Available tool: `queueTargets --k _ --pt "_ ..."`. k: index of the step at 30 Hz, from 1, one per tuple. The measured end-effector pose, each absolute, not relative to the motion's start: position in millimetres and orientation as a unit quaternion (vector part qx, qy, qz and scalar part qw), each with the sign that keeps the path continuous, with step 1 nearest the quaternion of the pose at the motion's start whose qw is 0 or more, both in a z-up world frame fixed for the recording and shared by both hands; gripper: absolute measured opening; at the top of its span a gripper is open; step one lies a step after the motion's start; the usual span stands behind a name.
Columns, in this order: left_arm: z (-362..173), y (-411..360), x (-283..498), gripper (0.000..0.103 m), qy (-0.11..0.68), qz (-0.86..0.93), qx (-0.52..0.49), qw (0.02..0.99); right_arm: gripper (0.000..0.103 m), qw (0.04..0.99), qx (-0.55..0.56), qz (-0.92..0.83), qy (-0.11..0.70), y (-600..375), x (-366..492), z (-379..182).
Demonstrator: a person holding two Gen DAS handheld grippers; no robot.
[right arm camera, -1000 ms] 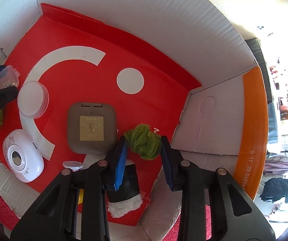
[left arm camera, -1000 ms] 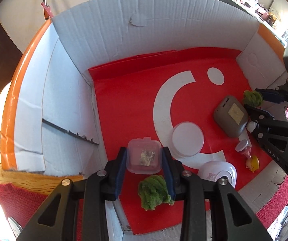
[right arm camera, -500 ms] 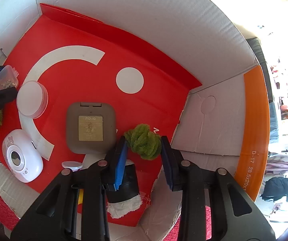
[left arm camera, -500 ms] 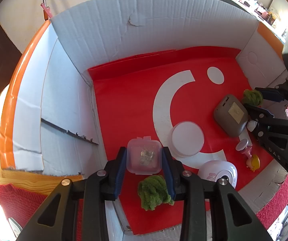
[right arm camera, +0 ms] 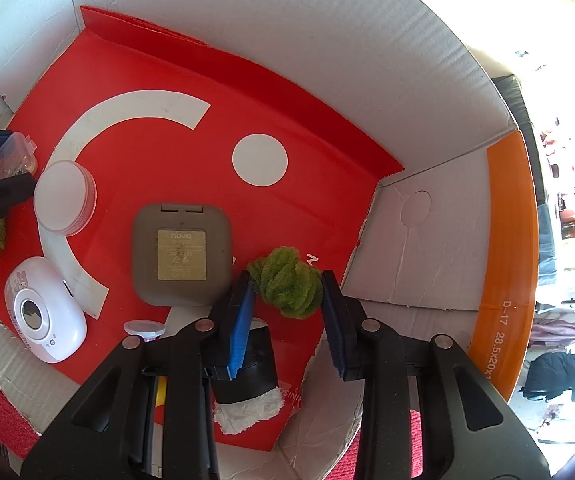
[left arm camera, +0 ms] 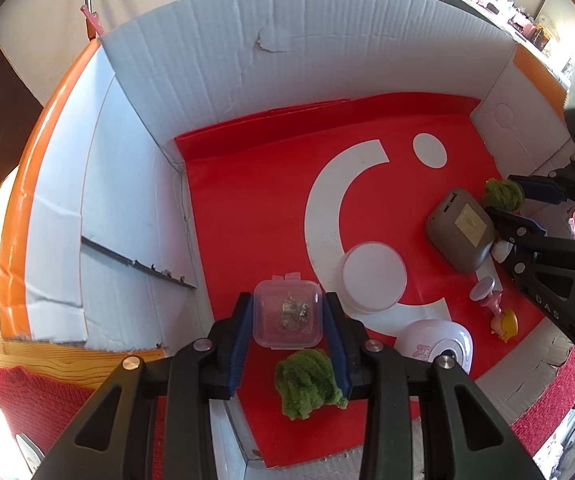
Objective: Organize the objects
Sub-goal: 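Open left gripper on clear box while right gripper releases green ball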
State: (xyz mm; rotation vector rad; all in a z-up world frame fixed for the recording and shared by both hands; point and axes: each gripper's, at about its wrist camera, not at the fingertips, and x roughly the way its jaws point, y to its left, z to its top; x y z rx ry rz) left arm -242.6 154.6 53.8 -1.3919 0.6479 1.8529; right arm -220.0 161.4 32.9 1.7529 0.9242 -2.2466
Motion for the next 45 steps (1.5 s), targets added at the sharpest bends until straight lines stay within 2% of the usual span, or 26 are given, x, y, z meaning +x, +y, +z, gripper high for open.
queueTargets --k 20,24,45 --pt "52 151 -242 0.040 0.249 0.718 -0.540 0.361 0.032 0.072 0.582 -0.747 0.313 167 -219 37" --pt "51 153 -239 0.041 0.250 0.719 -0.539 0.361 0.037 0.072 0.579 -0.748 0.315 167 -217 40" --pt "52 154 -227 0.043 0.239 0.722 -0.536 0.365 0.037 0.075 0.579 -0.748 0.316 164 -205 61"
